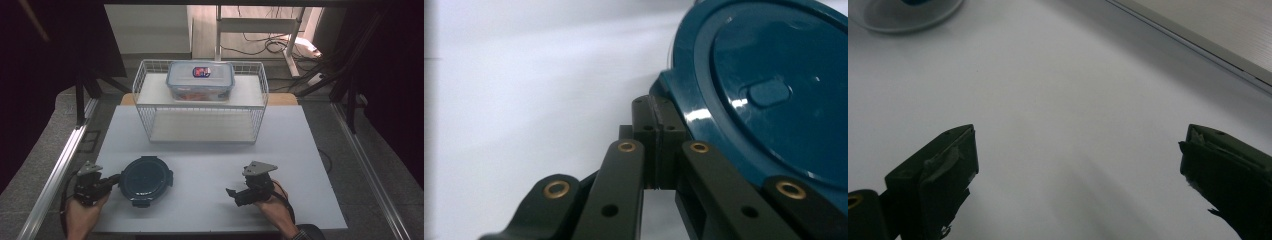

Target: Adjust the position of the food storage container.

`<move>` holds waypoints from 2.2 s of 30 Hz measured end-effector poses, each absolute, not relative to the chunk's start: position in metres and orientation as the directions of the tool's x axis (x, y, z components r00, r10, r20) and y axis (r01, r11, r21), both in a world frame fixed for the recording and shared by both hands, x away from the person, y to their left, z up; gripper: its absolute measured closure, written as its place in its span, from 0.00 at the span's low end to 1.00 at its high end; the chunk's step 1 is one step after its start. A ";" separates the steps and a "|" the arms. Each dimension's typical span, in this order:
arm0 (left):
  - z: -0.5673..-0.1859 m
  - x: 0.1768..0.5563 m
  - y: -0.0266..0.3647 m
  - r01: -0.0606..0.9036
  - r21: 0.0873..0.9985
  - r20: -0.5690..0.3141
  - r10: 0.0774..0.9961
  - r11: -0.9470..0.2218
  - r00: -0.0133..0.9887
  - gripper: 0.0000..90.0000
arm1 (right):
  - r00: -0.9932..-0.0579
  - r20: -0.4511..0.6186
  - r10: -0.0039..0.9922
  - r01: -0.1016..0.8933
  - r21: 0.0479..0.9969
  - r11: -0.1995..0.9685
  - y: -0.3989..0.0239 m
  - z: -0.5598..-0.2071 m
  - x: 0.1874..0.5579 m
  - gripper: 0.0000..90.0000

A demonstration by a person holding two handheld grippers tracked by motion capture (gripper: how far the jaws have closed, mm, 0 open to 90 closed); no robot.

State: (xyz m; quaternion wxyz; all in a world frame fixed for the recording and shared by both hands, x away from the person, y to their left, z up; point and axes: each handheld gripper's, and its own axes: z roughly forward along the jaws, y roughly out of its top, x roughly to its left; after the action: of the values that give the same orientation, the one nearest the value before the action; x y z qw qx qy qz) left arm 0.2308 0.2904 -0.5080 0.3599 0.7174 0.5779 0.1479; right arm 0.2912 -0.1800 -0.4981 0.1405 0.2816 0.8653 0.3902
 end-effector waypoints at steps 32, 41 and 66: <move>-0.505 0.246 0.180 0.678 0.698 -0.269 0.793 -0.231 0.547 1.00 | -0.786 -0.023 0.618 0.395 0.750 0.530 -0.187 -0.498 0.295 0.02; -0.504 0.244 0.168 0.669 0.698 -0.266 0.773 -0.257 0.575 1.00 | -0.777 -0.024 0.630 0.403 0.750 0.525 -0.192 -0.498 0.298 0.02; -0.504 0.229 0.205 0.574 0.783 -0.202 0.776 -0.238 0.597 0.23 | -0.783 -0.016 0.622 0.376 0.784 0.494 -0.199 -0.489 0.285 0.02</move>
State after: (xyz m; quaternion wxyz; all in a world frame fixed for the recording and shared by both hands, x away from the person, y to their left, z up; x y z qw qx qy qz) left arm 0.2288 0.2055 -0.5039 0.4388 0.7784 0.4338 0.1151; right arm 0.2846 -0.1987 -0.4886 0.1502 0.2932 0.8511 0.4089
